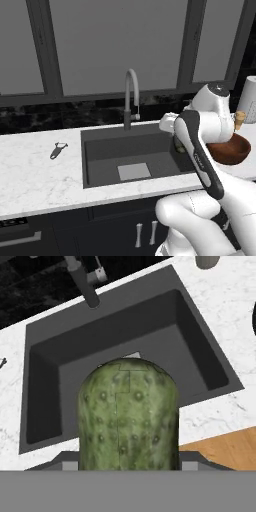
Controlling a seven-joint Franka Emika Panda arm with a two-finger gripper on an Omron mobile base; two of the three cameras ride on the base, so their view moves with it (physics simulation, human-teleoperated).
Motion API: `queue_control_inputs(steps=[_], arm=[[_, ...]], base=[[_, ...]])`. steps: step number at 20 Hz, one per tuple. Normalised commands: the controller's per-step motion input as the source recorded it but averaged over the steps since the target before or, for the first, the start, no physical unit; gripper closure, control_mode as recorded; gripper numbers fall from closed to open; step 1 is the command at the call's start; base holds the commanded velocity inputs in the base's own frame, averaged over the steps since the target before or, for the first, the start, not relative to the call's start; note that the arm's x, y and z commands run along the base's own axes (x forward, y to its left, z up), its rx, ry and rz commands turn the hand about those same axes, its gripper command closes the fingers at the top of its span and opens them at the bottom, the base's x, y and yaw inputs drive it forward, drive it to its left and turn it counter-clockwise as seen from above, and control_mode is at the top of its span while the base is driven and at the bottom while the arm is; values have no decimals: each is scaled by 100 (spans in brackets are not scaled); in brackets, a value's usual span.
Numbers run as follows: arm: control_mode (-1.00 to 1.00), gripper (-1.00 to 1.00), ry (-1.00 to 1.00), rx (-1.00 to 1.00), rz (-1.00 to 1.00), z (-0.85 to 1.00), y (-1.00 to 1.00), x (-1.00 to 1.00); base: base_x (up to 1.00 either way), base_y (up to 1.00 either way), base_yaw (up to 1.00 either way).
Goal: Pick the cucumber from the sink and place it in the bowl. Then pick the bowl and place it in the microwave. Then close the microwave door and press the start button.
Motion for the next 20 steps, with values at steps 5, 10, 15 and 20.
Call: queue_control_inputs(steps=[5,10,15,20], arm=[[-100,100,1,1,4,19,-100,-11],[-100,100,15,2,0,0,-97,7],[-100,100,9,-19,-11,0,-67,0],[-100,100,1,-26,-14,-1,-42,0]], base=[[0,0,0],[0,0,0],[0,0,0],[0,0,0]])
